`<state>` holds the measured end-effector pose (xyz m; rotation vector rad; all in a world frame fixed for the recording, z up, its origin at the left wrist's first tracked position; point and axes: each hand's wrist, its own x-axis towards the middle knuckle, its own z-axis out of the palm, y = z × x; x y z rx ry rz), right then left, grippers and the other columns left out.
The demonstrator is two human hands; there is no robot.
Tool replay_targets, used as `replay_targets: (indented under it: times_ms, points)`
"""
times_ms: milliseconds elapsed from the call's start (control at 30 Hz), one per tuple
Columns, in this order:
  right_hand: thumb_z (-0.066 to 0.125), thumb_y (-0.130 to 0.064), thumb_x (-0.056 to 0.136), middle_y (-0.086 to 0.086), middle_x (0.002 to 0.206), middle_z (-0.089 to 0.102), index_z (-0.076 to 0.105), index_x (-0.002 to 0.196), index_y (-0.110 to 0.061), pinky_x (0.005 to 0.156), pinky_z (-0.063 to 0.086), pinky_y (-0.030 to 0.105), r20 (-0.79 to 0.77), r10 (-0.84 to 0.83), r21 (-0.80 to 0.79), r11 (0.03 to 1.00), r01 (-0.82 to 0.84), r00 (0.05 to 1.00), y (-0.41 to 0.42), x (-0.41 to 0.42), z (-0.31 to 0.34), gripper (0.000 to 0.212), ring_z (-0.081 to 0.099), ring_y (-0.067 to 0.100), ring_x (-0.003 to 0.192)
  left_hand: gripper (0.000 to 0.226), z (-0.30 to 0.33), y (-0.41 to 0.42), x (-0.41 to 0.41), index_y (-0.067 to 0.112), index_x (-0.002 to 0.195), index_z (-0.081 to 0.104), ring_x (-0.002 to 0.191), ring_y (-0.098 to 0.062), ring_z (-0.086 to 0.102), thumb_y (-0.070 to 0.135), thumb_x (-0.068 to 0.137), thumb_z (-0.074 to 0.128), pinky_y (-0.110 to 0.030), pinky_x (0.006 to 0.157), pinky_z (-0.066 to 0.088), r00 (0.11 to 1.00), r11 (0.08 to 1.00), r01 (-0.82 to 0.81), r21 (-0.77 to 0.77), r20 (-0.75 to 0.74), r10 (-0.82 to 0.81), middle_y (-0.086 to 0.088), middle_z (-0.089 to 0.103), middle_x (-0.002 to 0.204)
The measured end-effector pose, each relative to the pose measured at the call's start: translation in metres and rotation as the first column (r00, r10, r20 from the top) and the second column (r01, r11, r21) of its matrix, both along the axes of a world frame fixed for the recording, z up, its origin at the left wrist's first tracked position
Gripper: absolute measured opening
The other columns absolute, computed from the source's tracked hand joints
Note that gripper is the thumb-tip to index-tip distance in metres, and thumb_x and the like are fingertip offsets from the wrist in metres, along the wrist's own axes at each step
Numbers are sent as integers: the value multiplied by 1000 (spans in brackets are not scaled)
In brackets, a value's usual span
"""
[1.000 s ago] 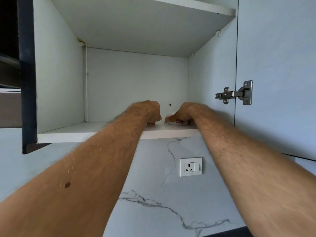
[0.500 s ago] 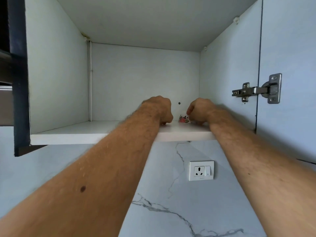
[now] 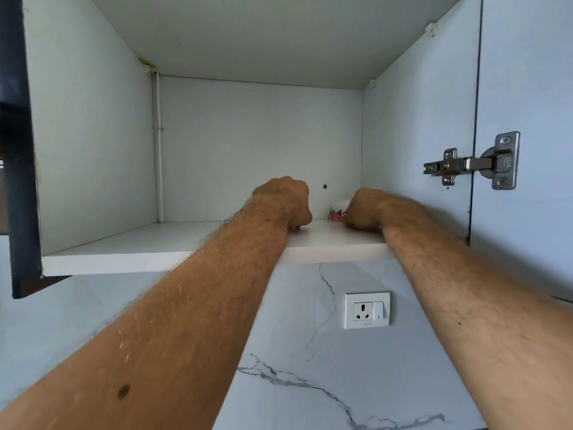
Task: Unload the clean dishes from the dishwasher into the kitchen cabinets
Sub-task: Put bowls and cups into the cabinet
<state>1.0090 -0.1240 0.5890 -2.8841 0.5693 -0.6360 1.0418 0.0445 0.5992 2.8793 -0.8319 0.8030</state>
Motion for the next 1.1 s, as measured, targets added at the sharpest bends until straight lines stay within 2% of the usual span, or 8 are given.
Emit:
replay_targets:
  times_ms: [200,333,433,533,733,833,933,1100]
  points:
    - [66,-27,85,6,92,55,52,87,-13,71,44,27,25,-9,-9,1000,10,1000,1,-8,2,20,56,27,84,21,0,-1,-1,22,66,50,81,-24,61,29,81,63,-35,76,56,1000,1000,-10,-11,-30,9,1,55,77]
    - [63,-32,89,7,103,56,57,110,-14,78,44,29,-19,-9,-24,1000,9,1000,7,-25,2,29,55,26,91,16,0,3,-10,20,71,54,78,-24,61,28,83,61,-36,80,56,998,1000,-18,22,-59,19,0,57,79]
    - [57,-32,95,10,124,61,56,127,-10,81,42,30,-15,-20,5,1000,20,1000,16,-39,-4,39,55,26,97,11,-2,6,-21,18,85,58,82,-24,56,29,87,57,-33,77,51,998,998,-16,61,-54,19,-2,56,86]
    - [52,-31,98,12,136,56,51,136,-9,89,42,32,2,-32,54,998,32,999,28,-54,-10,43,56,28,117,31,-5,16,-27,16,113,65,97,-25,59,32,89,54,-34,85,51,994,997,-20,70,-105,27,-4,63,115]
    - [59,-31,92,11,125,60,57,127,-10,85,47,33,122,-73,139,989,56,990,51,-85,-18,41,59,27,109,34,-18,32,-46,13,122,62,105,-24,58,30,95,51,-34,90,48,979,1000,14,0,-201,-14,-7,62,124]
    - [56,-32,94,12,121,62,60,123,-7,85,47,33,219,-87,148,987,55,972,62,-100,-27,39,59,28,107,32,-20,33,-67,7,125,58,109,-27,57,18,95,50,-33,86,45,993,1000,-14,-26,-118,11,-12,58,126]
    - [55,-34,93,9,105,65,67,112,-9,76,43,29,320,-82,178,984,25,944,68,-117,-37,33,58,27,94,31,-25,35,-89,4,123,60,114,-28,57,11,95,48,-32,82,43,1000,999,-20,-44,8,21,-13,59,125]
    - [52,-29,97,1,72,64,75,86,-15,56,39,20,474,-14,152,986,-66,880,80,-155,-56,29,61,25,77,27,-33,62,-113,3,114,62,102,-29,59,8,91,48,-34,76,43,999,973,37,-229,-6,-39,-13,61,114]
